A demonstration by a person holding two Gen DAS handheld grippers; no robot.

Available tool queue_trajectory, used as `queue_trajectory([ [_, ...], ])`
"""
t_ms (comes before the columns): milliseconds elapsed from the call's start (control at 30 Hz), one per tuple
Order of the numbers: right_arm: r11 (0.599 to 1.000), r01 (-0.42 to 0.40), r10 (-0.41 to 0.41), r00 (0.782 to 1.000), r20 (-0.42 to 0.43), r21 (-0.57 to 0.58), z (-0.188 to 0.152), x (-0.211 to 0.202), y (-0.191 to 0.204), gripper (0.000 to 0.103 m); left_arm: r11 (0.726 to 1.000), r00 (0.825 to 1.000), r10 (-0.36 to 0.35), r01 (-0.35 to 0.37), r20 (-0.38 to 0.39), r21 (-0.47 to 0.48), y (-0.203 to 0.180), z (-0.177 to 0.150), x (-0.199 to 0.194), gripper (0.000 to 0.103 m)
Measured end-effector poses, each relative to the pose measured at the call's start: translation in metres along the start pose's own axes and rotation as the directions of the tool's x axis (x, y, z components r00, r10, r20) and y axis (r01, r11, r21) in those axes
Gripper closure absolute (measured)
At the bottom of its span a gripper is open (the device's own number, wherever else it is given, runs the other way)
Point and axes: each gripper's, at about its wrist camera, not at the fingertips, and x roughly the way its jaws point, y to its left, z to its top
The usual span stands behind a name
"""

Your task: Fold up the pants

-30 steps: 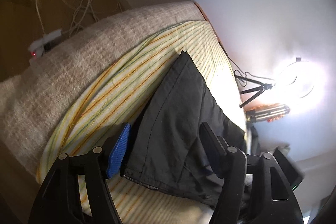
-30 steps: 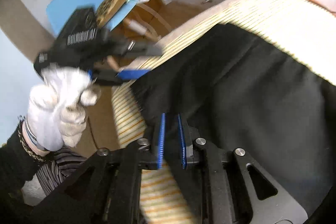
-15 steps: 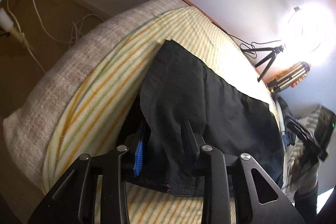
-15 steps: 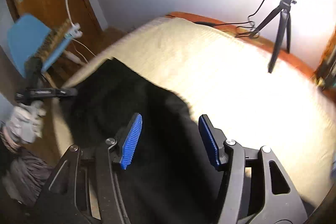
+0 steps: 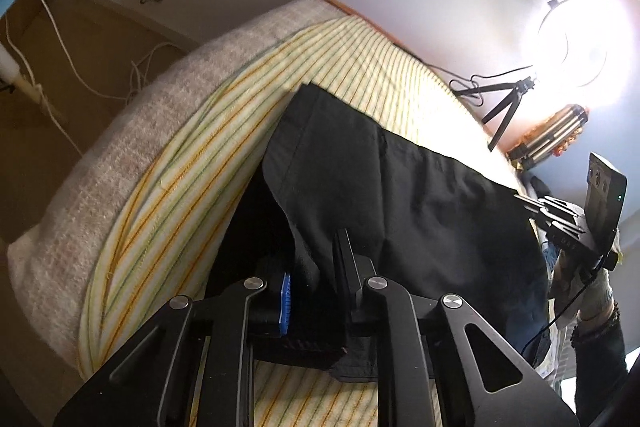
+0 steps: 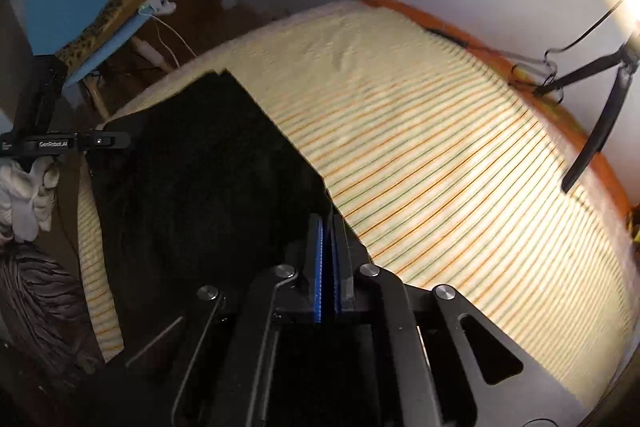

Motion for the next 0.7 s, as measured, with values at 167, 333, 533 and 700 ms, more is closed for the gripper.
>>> queue_trajectory([
  [167, 0.999, 0.008, -0.008, 1.000, 0.007, 0.032, -0.001, -0.002, -0.011, 0.100, 1.000, 0.999, 0.016, -0.017, -0.028, -0.021, 0.006, 0.003, 0.013, 0.087],
  [333, 0.998, -0.009, 0.010, 1.000, -0.019, 0.059, -0.001, 0.010, -0.017, 0.099, 0.998, 0.998, 0.056, -0.056, -0.010, -0.001, 0.007, 0.005, 0.013, 0.093],
  [533, 0.996, 0.059, -0.055, 0.996, -0.065, 0.069, -0.008, 0.016, -0.019, 0.099, 0.988, 0.988, 0.153, -0.153, 0.023, -0.007, 0.014, 0.011, 0.008, 0.093],
  [700, 0.986, 0.077, -0.078, 0.997, 0.000, 0.148, -0.016, -0.025, -0.026, 0.079, 0.982, 0.980, 0.186, -0.187, 0.076, -0.002, 0.011, 0.018, -0.014, 0.078],
])
